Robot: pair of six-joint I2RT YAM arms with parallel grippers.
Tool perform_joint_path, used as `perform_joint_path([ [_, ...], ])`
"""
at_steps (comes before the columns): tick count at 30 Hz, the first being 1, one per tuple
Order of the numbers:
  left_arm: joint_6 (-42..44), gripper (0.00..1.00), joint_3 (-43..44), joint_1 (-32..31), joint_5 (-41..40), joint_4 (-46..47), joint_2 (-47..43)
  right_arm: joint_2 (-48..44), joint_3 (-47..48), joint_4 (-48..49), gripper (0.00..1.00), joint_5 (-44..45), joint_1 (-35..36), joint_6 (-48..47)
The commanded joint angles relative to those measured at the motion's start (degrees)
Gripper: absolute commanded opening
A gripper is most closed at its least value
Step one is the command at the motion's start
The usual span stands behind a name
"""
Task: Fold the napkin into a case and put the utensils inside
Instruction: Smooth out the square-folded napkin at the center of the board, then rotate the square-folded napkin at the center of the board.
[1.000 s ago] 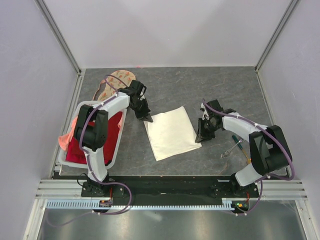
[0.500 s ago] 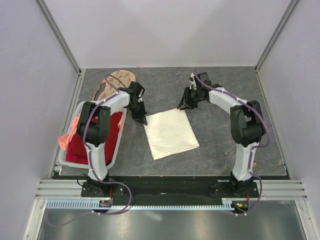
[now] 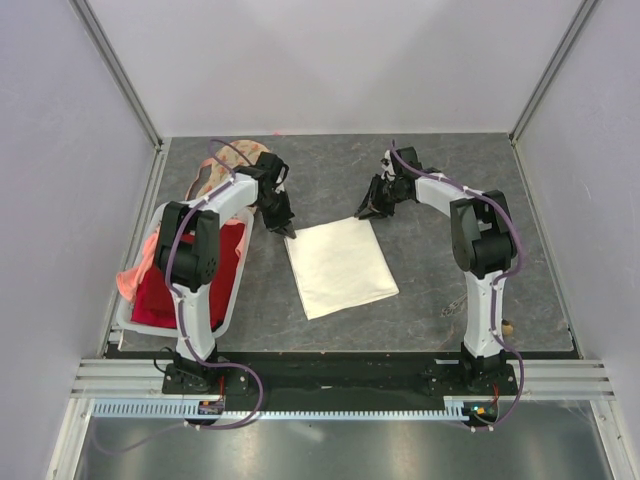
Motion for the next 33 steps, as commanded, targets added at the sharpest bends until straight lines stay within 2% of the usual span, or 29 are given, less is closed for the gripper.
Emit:
perform_joint_path([
  [1,2.8,0.03,2.7,1.2,-6.0,-2.3,3.8,2.6,2.2,2.2,0.27,-0.7,-1.6,-0.6],
  [9,4.2,0.03,2.1,1.1,-6.7,-3.3,5.7,5.6,4.3,-0.1,0.28,-1.6,-2.3,-5.0],
  [13,5.0,0.03,1.4,1.0,-6.6,-3.4,2.6,-1.0,7.6,-10.8,0.3,6.1,-3.0,-10.2],
  [16,4.9,0.03,0.0,0.9,-5.3,-3.6,0.4,-7.3,7.1,-16.2,0.37,8.6,-3.0,-13.3],
  [17,4.5,0.03,-0.4,0.9,-4.7,-3.6,-0.5,-9.0,5.8,-16.6,0.42,7.1,-2.9,-13.4],
  [19,3.7,0.04,-0.8,0.7,-3.8,-3.4,-2.1,-14.5,-1.1,-16.6,0.45,4.8,-2.9,-13.0],
  [20,3.6,0.08,-0.6,0.4,-3.1,-3.4,-3.8,-16.6,-4.3,-16.0,0.46,2.7,-2.8,-12.7],
  [23,3.4,0.12,-0.1,-0.7,-2.5,-3.5,-5.3,-25.0,-21.9,-12.0,0.46,-0.5,-2.7,-11.5],
  [26,3.0,0.11,-0.5,-1.2,-2.7,-3.2,-4.7,-29.9,-31.5,-8.7,0.39,-1.4,-2.5,-11.3],
  [33,4.9,0.09,-2.4,-1.6,-3.7,-0.8,0.5,-30.9,-40.5,-2.8,0.27,-2.0,-2.6,-12.1],
])
